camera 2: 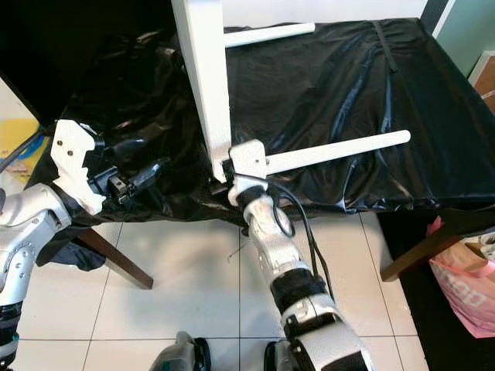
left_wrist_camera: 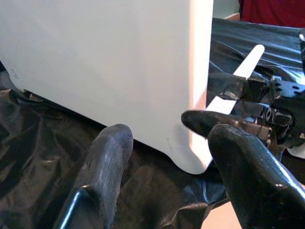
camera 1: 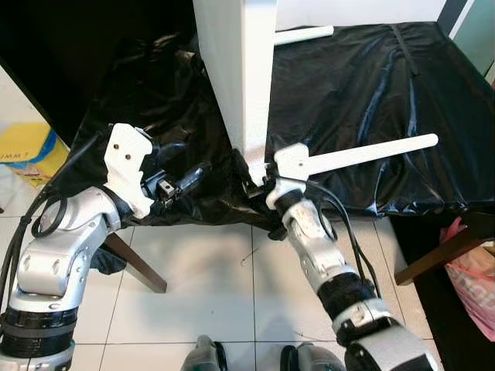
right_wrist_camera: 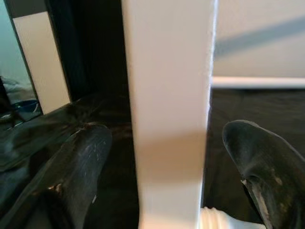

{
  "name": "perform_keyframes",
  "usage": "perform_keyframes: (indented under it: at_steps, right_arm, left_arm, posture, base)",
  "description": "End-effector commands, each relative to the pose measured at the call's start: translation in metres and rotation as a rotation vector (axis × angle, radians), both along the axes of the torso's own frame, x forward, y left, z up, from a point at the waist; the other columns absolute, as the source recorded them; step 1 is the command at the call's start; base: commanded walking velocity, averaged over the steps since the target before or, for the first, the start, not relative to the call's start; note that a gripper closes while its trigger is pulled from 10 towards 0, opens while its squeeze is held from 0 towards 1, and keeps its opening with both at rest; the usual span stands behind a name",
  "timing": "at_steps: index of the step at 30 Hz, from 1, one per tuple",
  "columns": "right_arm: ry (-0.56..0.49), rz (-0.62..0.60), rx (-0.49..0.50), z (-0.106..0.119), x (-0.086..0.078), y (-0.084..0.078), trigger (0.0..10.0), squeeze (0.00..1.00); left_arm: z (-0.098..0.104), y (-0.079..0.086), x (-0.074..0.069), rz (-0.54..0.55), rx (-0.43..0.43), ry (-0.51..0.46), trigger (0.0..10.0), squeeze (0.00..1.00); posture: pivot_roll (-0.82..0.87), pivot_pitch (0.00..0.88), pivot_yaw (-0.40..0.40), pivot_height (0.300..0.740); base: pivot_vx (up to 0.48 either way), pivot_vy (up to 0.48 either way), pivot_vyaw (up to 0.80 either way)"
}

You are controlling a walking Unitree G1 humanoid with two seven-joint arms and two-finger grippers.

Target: Building children table

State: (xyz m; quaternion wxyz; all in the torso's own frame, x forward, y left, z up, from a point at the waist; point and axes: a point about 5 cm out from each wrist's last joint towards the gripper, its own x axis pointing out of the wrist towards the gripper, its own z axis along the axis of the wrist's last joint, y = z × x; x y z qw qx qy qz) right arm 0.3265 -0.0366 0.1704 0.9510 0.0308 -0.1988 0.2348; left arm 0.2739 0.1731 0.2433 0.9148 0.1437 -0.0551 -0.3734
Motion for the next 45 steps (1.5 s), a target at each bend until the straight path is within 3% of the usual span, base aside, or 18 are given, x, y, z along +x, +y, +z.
perform_keyframes:
  at_steps: [1, 4, 5, 8, 15, 20, 23, 45]
  right_arm:
    - [0.009, 0.095, -0.012, -0.006, -0.014, -0.004, 10.0, 0.00]
    - [0.018, 0.122, -0.029, -0.011, -0.021, -0.012, 10.0, 0.00]
    - [0.027, 0.127, -0.046, -0.015, -0.026, -0.022, 10.0, 0.00]
    - [0.031, 0.128, -0.050, -0.015, -0.028, -0.024, 10.0, 0.00]
    - [0.069, 0.111, -0.112, -0.018, -0.043, -0.055, 10.0, 0.00]
    - [0.083, 0.093, -0.118, -0.018, -0.043, -0.063, 10.0, 0.00]
    - [0.107, 0.014, -0.141, -0.019, -0.037, -0.077, 10.0, 0.00]
    - [0.200, -0.247, -0.172, -0.025, -0.013, -0.086, 10.0, 0.00]
  left_arm:
    - [-0.001, 0.000, -0.003, -0.004, 0.009, 0.004, 10.0, 0.00]
    - [-0.001, -0.001, -0.003, -0.008, 0.010, 0.005, 10.0, 0.00]
    - [-0.001, -0.001, -0.003, -0.010, 0.010, 0.005, 10.0, 0.00]
    - [-0.001, -0.001, -0.003, -0.011, 0.010, 0.005, 10.0, 0.00]
    - [-0.002, -0.002, -0.002, -0.016, 0.010, 0.008, 10.0, 0.00]
    - [-0.003, -0.003, -0.003, -0.025, 0.011, 0.009, 10.0, 0.00]
    - [-0.006, -0.007, -0.005, -0.058, 0.012, 0.025, 10.0, 0.00]
    - [-0.010, -0.011, -0.010, -0.074, 0.014, 0.050, 10.0, 0.00]
  posture:
    - [0.04, 0.116, 0.002, 0.740]
    - [0.03, 0.112, 0.002, 0.740]
    - [0.03, 0.109, 0.003, 0.740]
    - [0.03, 0.109, 0.003, 0.740]
    - [0.02, 0.100, 0.003, 0.740]
    - [0.02, 0.097, 0.002, 0.740]
    - [0.02, 0.094, 0.004, 0.740]
    - [0.03, 0.106, 0.000, 0.740]
  base:
    - [0.000, 0.000, 0.00]
    - [0.000, 0.000, 0.00]
    - [0.000, 0.000, 0.00]
    - [0.000, 0.000, 0.00]
    - [0.000, 0.000, 0.00]
    - [0.000, 0.000, 0.00]
    - [0.000, 0.000, 0.00]
    - [0.000, 0.000, 0.00]
